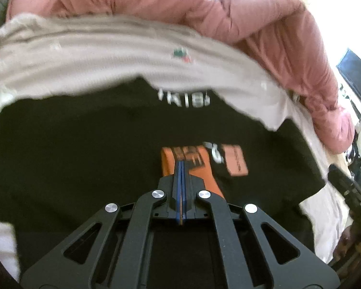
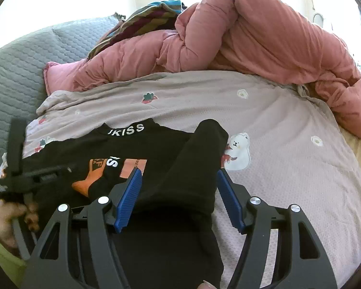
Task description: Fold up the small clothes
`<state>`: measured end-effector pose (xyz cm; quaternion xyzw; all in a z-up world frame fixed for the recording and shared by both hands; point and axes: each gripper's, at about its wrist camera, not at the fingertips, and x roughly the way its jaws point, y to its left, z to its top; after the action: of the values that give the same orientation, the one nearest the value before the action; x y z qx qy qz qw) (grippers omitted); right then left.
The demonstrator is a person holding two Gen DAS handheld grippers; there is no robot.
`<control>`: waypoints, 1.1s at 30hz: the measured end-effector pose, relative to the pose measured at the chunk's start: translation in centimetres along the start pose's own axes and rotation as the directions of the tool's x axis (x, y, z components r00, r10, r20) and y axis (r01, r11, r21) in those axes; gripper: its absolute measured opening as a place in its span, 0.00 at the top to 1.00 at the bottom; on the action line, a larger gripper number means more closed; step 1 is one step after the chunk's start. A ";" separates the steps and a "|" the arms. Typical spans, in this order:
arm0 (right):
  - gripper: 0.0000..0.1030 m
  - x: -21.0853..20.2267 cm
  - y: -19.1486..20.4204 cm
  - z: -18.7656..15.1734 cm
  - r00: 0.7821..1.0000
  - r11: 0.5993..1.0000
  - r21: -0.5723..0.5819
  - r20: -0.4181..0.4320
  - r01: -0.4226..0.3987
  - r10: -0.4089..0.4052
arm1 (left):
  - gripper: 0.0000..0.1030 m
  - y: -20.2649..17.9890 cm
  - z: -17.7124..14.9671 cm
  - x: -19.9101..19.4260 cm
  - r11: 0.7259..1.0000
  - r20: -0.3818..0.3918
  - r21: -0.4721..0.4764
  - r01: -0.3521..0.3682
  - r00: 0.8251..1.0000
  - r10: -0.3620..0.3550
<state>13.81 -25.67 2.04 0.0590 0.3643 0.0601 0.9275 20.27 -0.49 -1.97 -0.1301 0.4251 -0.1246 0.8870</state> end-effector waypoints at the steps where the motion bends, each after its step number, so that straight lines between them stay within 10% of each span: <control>1: 0.39 0.0 0.1 0.0 1.000 1.000 -0.002 0.001 0.002 -0.002 | 1.00 0.4 0.3 -0.6 1.000 0.013 -0.010 0.009 1.000 -0.009; 4: 0.39 -0.1 0.2 0.1 1.000 1.000 -0.002 0.007 0.006 -0.006 | 1.00 2.0 1.2 -1.3 0.996 -0.028 -0.069 0.064 0.997 -0.066; 7: 0.39 0.0 0.1 0.0 1.000 1.000 -0.002 0.005 0.008 -0.008 | 0.60 3.2 0.8 -0.8 0.979 -0.110 -0.155 0.135 0.982 -0.153; 13: 0.39 0.0 0.1 -0.1 1.000 1.000 0.000 -0.001 -0.002 0.002 | 0.47 1.2 -1.3 1.0 0.980 -0.244 -0.138 0.146 0.954 -0.176; 21: 0.39 0.2 -0.1 -0.4 1.000 1.000 0.020 0.002 -0.012 0.012 | 0.60 -0.1 -2.6 2.5 0.986 -0.196 -0.126 0.106 0.972 -0.130; 23: 0.39 0.3 -0.1 -0.6 1.000 1.000 0.022 0.001 -0.017 0.017 | 0.96 -0.8 -2.7 2.7 0.993 -0.161 -0.076 0.089 0.982 -0.101; 33: 0.39 0.3 -0.2 -0.7 1.000 1.000 0.024 0.002 -0.020 0.020 | 0.97 0.1 0.5 -3.6 0.999 0.041 -0.014 0.041 0.998 -0.041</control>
<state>13.53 -25.79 1.28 0.0737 0.3636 0.0649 0.9264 18.51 0.89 0.87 -0.1478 0.4051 -0.1369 0.8918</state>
